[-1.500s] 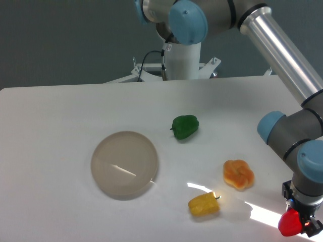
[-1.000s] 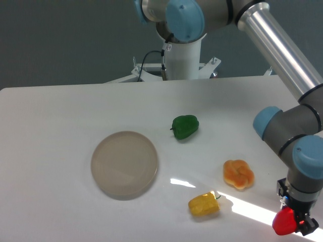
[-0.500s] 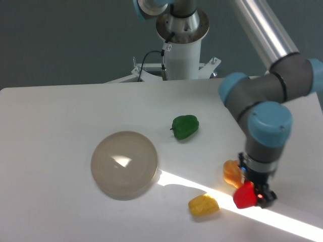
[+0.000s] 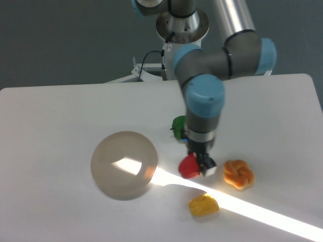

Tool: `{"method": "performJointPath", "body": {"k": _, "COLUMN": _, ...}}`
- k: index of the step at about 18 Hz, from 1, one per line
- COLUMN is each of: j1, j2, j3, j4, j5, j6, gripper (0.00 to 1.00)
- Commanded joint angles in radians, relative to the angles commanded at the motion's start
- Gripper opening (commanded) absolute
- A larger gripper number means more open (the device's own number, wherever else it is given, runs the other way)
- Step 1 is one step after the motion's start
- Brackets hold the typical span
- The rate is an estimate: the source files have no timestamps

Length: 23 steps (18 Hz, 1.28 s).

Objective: Place the red pepper on the plate
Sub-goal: 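Carry the red pepper across the table over the glass plate, then lower the red pepper onto the glass plate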

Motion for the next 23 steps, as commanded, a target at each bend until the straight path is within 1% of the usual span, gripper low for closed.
{"method": "performJointPath", "body": {"k": 1, "j1": -0.031, "j2": -0.002, "j3": -0.020, "j4": 0.012, "j5": 0.000, "j6": -0.052, "gripper": 0.36}}
{"method": "performJointPath", "body": {"k": 3, "j1": -0.072, "j2": -0.002, "j3": -0.029, "j4": 0.014, "j5": 0.000, "j6": -0.130, "gripper": 0.37}}
{"method": "performJointPath", "body": {"k": 5, "j1": -0.095, "j2": -0.005, "j3": -0.040, "j4": 0.017, "j5": 0.000, "j6": -0.190, "gripper": 0.37}}
{"method": "performJointPath", "body": {"k": 7, "j1": -0.127, "j2": -0.018, "j3": -0.043, "j4": 0.042, "j5": 0.003, "j6": -0.281, "gripper": 0.37}}
{"method": "performJointPath", "body": {"k": 9, "j1": -0.134, "j2": -0.021, "j3": -0.060, "j4": 0.049, "j5": 0.005, "j6": -0.298, "gripper": 0.37}}
{"method": "performJointPath", "body": {"k": 13, "j1": -0.164, "j2": -0.029, "j3": -0.098, "j4": 0.091, "j5": 0.005, "j6": -0.379, "gripper": 0.37}}
{"method": "performJointPath", "body": {"k": 16, "j1": -0.192, "j2": -0.043, "j3": -0.108, "j4": 0.108, "j5": 0.006, "j6": -0.390, "gripper": 0.37}}
{"method": "performJointPath", "body": {"k": 18, "j1": -0.193, "j2": -0.043, "j3": -0.112, "j4": 0.111, "j5": 0.005, "j6": -0.424, "gripper": 0.37}}
{"method": "performJointPath", "body": {"k": 23, "j1": -0.197, "j2": -0.049, "j3": -0.112, "j4": 0.117, "j5": 0.005, "j6": -0.427, "gripper": 0.37}}
